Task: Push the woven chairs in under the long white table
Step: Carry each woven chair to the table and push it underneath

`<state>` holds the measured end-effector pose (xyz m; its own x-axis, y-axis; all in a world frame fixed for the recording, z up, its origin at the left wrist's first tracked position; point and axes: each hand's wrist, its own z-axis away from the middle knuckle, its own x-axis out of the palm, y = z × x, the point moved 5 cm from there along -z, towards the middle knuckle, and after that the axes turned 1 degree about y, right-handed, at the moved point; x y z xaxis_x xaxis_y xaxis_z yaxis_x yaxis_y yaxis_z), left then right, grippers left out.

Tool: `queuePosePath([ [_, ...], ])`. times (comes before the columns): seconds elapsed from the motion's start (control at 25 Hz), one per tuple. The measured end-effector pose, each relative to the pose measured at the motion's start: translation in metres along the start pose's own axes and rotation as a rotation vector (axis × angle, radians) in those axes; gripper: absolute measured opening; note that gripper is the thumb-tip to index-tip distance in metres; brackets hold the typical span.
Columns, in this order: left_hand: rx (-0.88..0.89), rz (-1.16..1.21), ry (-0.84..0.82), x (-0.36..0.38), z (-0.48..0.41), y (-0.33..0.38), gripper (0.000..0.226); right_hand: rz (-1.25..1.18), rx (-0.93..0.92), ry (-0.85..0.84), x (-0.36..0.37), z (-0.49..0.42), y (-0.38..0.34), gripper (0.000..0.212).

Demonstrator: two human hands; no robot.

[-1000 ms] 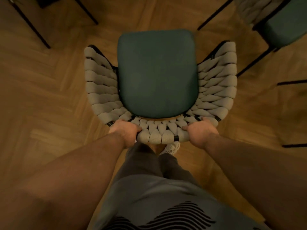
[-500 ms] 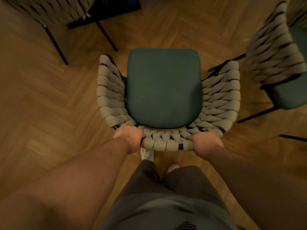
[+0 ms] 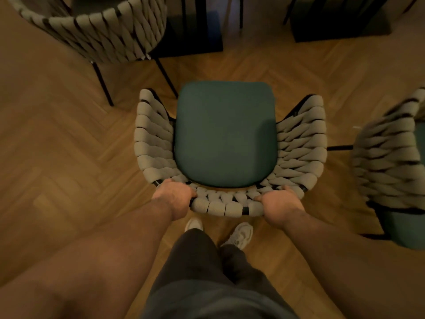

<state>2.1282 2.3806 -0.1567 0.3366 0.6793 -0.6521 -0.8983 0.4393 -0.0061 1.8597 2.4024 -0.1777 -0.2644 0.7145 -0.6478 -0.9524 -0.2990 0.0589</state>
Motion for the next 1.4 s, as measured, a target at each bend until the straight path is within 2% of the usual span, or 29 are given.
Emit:
queuePosePath([
  [0.44,-0.004,0.03,0.058,-0.14,-0.119,-0.043,0.038,-0.01,0.007,0.003,-0.13,-0.116,0.104,0.057],
  [0.8,-0.085,0.084,0.056,-0.246,-0.211,-0.065,0.037,0.056,-0.037,0.012,-0.232,-0.208,0.186,0.055],
  [1.16,-0.089,0.115,0.096,-0.297,-0.274,-0.096,0.044,0.127,-0.08,-0.042,-0.299,-0.275,0.221,0.061],
  [1.4,-0.056,0.103,0.117,-0.313,-0.301,-0.132,0.039,0.08,-0.049,-0.071,-0.331,-0.312,0.22,0.062],
])
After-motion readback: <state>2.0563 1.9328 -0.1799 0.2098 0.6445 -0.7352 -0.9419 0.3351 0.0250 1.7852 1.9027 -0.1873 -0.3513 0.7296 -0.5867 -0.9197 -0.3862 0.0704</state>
